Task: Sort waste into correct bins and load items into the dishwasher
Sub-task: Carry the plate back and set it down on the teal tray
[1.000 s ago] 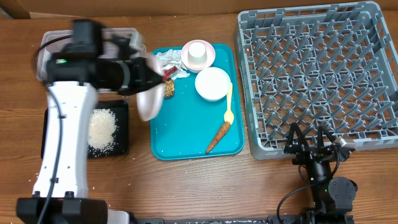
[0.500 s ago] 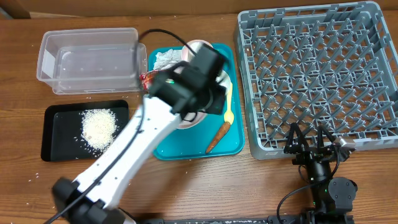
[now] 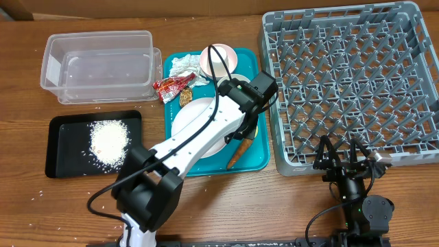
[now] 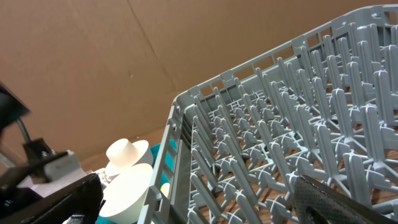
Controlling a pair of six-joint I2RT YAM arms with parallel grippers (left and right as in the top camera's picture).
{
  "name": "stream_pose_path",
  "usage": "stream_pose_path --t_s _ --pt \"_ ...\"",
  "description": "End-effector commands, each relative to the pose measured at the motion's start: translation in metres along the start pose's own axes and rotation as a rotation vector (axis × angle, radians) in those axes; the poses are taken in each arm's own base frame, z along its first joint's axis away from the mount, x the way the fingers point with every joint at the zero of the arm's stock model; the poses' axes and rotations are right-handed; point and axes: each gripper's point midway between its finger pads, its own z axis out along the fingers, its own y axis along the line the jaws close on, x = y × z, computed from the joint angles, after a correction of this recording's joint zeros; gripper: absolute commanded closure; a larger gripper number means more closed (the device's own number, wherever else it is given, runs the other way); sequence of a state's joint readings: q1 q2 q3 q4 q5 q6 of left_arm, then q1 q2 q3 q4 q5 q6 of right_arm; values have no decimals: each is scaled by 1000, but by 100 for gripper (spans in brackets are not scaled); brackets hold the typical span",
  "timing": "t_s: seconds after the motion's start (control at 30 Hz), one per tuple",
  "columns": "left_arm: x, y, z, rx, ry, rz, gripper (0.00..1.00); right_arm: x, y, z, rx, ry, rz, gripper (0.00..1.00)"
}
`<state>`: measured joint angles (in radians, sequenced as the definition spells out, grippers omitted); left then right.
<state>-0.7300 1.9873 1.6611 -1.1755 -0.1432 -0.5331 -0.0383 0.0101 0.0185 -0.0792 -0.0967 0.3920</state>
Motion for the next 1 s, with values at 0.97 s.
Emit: stream_pose_path --t_s 0.97 --pt "12 1 28 -48 74 -34 92 2 -2 0 4 -4 2 0"
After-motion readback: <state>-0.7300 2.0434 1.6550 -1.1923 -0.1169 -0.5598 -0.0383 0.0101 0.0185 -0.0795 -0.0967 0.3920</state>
